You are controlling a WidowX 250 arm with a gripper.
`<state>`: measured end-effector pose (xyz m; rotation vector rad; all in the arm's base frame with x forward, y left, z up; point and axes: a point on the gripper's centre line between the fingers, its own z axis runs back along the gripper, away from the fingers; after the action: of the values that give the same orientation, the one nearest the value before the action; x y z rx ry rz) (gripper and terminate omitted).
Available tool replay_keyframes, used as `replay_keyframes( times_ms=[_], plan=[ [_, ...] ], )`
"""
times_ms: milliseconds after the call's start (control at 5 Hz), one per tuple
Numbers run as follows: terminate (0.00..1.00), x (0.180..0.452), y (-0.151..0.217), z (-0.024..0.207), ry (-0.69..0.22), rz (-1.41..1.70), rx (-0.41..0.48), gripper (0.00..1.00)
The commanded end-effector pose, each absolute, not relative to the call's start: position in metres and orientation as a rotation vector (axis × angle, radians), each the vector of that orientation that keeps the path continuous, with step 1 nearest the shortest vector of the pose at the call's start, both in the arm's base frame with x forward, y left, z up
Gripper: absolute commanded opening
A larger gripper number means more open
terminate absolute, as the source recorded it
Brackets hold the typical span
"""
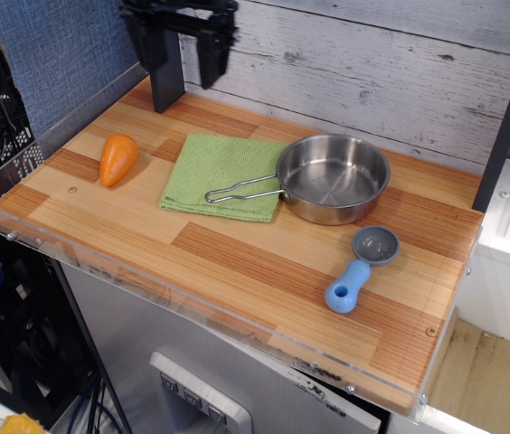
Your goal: Put the orange object into the pot.
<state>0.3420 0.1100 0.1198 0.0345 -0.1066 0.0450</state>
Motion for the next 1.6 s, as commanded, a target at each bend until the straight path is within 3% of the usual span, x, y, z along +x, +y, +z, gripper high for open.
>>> replay_keyframes(
  times_ms=[0,400,600,1400],
  plan=[
    [0.00,0.327,0.180,0.105,-0.095,0.198,0.052,1.00],
    [0.00,0.306,0.194,0.081,-0.016,0.243,0.064,1.00],
    [0.00,0.303,0.184,0.070,0.009,0.210,0.068,1.00],
    [0.00,0.316,0.186,0.023,0.136,0.196,0.072,1.00]
  ],
)
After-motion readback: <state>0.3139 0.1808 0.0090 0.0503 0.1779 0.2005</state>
